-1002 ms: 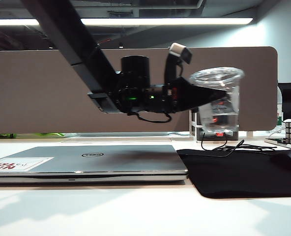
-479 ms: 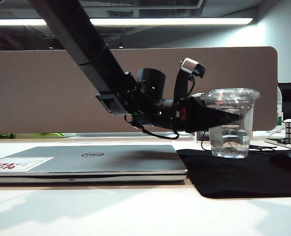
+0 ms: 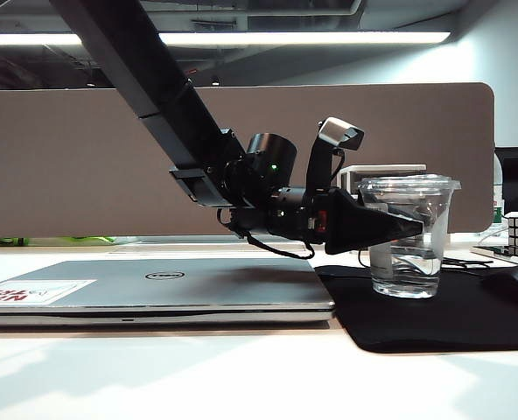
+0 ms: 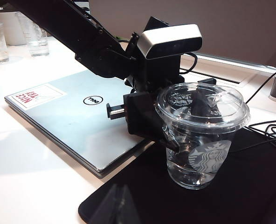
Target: Pick up the coffee cup and place it on the right side of the laptop.
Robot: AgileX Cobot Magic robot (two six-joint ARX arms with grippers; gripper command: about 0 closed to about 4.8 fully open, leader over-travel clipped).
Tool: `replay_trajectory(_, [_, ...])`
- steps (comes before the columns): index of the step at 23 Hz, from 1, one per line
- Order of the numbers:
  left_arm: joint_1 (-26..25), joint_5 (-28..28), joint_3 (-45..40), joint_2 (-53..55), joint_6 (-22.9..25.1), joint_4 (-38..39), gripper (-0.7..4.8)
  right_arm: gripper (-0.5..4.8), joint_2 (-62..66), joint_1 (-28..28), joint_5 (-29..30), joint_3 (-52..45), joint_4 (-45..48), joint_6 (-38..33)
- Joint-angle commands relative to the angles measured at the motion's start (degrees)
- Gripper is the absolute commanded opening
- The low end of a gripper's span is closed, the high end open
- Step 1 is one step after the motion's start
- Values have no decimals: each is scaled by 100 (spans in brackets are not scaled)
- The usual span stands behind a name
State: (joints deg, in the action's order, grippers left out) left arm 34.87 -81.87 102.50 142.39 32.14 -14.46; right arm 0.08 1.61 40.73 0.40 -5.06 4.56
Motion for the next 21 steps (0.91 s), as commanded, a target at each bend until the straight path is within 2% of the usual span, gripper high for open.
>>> replay_trajectory(1, [24, -66, 7, -9, 50, -61, 310, -1, -11, -2, 13, -37, 57, 20])
replay_trajectory(5, [26, -68, 7, -9, 50, -61, 313, -1, -11, -2, 13, -37, 57, 20])
replay_trajectory(6, [26, -68, 7, -9, 50, -61, 359, -1, -11, -2, 13, -37, 57, 20])
replay_trajectory(7, [26, -66, 7, -9, 48, -61, 429, -1, -11, -2, 15, -37, 57, 20])
replay_trajectory(9, [24, -66, 7, -9, 48, -61, 468, -1, -11, -2, 13, -37, 57, 20])
replay_trajectory(19, [-2, -79, 9, -11, 44, -61, 479, -1, -11, -2, 13, -37, 57, 20])
replay_trajectory(21, [-7, -219, 9, -11, 31, -61, 479, -1, -11, -2, 13, -37, 57, 20])
